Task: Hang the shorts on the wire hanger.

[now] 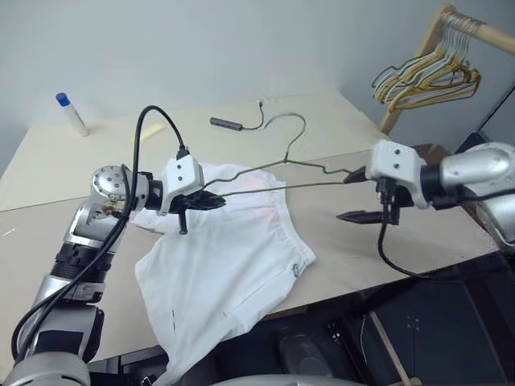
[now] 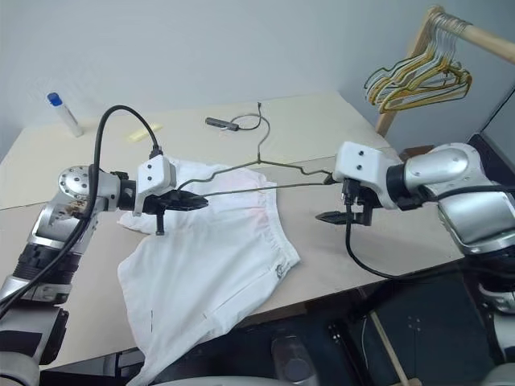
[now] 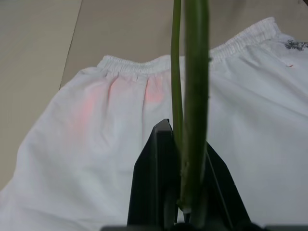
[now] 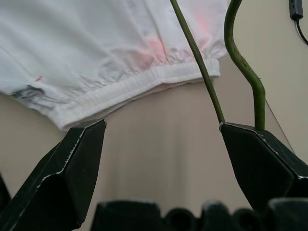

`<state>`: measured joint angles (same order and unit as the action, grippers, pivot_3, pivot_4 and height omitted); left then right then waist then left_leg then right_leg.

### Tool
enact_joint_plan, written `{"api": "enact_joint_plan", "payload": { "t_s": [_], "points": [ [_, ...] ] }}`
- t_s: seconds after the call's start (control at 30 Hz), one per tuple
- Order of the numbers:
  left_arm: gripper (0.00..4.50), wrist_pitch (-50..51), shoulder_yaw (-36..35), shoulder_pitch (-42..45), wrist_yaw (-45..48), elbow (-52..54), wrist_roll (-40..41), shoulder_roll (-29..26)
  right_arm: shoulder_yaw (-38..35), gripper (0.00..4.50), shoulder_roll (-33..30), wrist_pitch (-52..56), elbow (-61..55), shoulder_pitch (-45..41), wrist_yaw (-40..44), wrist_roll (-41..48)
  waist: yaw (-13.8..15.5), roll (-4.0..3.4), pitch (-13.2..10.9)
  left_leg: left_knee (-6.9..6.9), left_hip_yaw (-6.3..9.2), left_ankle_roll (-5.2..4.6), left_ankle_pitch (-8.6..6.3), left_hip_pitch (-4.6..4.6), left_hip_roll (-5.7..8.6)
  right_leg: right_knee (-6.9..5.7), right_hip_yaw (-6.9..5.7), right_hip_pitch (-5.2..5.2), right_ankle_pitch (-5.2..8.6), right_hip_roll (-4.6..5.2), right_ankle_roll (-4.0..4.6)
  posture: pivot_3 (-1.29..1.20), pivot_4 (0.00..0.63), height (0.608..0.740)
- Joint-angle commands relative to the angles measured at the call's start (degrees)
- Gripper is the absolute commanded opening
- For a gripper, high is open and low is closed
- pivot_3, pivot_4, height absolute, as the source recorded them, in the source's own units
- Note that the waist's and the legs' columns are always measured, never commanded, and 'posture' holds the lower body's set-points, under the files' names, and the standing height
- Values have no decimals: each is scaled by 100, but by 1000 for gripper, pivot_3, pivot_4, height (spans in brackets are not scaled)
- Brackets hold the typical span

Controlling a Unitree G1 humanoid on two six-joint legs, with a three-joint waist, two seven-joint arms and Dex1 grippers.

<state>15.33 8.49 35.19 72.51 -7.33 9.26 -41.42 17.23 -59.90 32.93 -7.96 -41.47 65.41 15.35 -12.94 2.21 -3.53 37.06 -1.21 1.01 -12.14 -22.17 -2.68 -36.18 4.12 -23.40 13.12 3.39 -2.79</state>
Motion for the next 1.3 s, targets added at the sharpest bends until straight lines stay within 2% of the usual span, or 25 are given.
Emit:
{"api": "enact_joint_plan", "payload": {
  "t_s": [0.03, 0.2, 0.33, 0.5, 0.63, 0.83, 1.07, 1.3],
  "points": [
    [0, 29, -133, 5, 20, 277, 148, -89, 20, 4467, 168, 164, 138, -295, 19, -297, 84, -1, 1, 0, 0, 0, 0, -10, 1, 1, 0, -9, 0, 0, 0, -115, 0, 740],
    [0, 105, -205, -28, -38, 281, 160, -137, -277, 4467, -89, 330, -100, -236, 563, -84, 286, -3, 1, 12, 0, -1, 0, -82, 5, -17, 1, -87, -19, 2, 28, -101, 0, 740],
    [0, 292, -239, -14, -257, 80, 79, -115, -748, 4467, -548, 225, -172, -19, 1310, 414, 442, -3, 1, 16, 0, -1, 0, -84, 5, -15, -5, -86, -18, 3, 27, -103, 0, 740],
    [0, 336, -223, -44, -214, 75, 101, -202, -839, 4467, -590, 103, 166, -179, 1330, 215, 440, -3, 2, 29, -2, -1, 0, -77, 2, -18, -6, -76, -3, 1, -1, -109, 0, 740],
    [0, 309, -216, 43, -151, 93, 155, -179, -588, 4467, -375, -75, 230, -218, 1179, -152, 401, -4, 2, 51, -6, 0, 0, -71, 1, -56, -3, -80, 2, 0, 5, -113, 0, 740],
    [0, 327, -153, 79, -25, 197, 221, -161, -41, 4467, 346, -442, 853, -706, 818, -954, 352, -9, 5, 70, -5, 0, 0, -69, -3, -76, -1, -79, 3, -7, 7, -106, 0, 740],
    [0, 320, -75, 102, 59, 242, 222, -137, 215, 4467, 972, -706, 1526, -1199, 823, -1338, 344, -9, 5, 71, -2, -1, 0, -79, -1, -78, -2, -82, -4, -5, 18, -94, 0, 740],
    [0, 270, -23, 137, 74, 186, 192, -105, 469, 4467, 1277, -690, 1282, -1162, 1061, -1495, 365, -10, 6, 72, -1, -1, 0, -75, 0, -82, -3, -80, -2, -5, 14, -95, 0, 740]
  ]
}}
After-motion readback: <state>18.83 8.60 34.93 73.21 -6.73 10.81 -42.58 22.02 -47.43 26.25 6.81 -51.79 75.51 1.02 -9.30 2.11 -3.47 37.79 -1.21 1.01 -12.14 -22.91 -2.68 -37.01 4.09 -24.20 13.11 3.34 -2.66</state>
